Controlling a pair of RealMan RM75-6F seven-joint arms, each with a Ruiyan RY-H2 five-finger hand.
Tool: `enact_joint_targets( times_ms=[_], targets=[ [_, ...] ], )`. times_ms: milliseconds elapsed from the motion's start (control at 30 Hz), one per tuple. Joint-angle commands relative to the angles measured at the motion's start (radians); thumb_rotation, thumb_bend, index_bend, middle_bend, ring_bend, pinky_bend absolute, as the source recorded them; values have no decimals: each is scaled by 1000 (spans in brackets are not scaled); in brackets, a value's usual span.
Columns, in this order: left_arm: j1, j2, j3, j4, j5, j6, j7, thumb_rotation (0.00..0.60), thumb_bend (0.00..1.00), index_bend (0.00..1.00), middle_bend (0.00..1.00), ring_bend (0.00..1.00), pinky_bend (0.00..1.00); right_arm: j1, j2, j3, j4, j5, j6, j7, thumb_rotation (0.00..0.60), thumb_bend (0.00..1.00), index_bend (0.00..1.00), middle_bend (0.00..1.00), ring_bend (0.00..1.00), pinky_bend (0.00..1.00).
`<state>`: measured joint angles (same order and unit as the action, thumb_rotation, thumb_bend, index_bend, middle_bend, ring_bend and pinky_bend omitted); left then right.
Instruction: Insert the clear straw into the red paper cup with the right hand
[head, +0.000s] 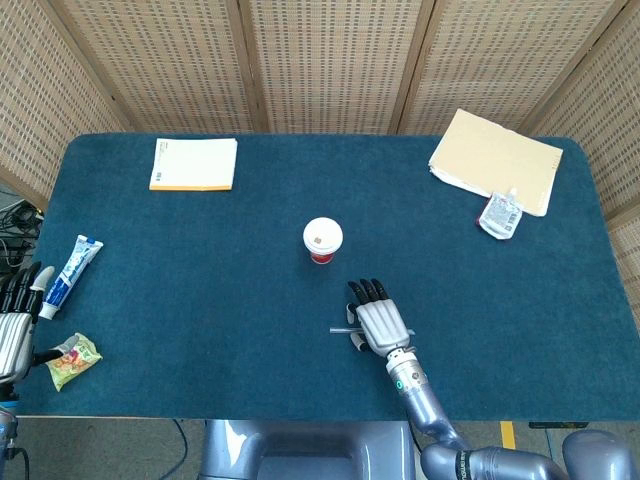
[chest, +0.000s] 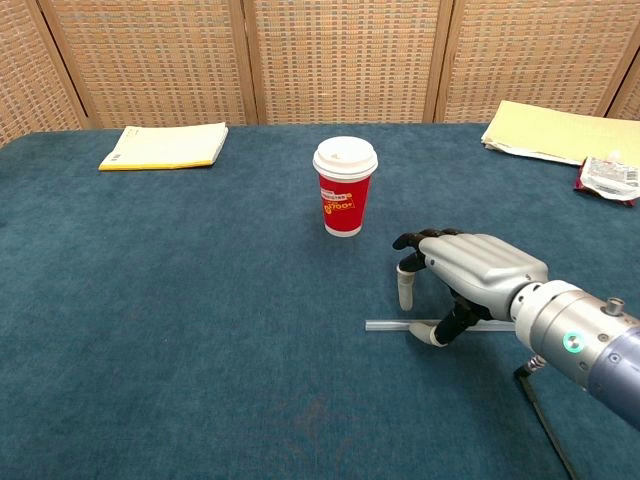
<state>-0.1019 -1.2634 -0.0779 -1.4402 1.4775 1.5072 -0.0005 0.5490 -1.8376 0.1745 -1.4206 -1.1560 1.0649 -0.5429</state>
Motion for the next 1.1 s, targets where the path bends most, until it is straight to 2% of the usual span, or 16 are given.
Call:
enact_joint_targets(
  times_ms=[33,467,767,1100],
  targets=[
    [0,0,0,0,0,0,1,600,110,0,0,0,0,4,2,-2,1,20,-9,-8,600,533,508,154,0,0],
    [-3,-1,3,0,-2,-6,2,600,111,0,0,0,0,16,1,-10,16,43,-18,1,600,543,528,173,0,0],
    [-3,2,1,0,-7,-7,-6,600,110,0,0,0,0,22,5,-21,13,35,-14,10,600,604,563,198,0,0],
    [-2,5,2,-1,-4,-4,-14,600,111,0,0,0,0,24,7,-28,1,36,-4,5,600,606,568,200,0,0]
  ],
)
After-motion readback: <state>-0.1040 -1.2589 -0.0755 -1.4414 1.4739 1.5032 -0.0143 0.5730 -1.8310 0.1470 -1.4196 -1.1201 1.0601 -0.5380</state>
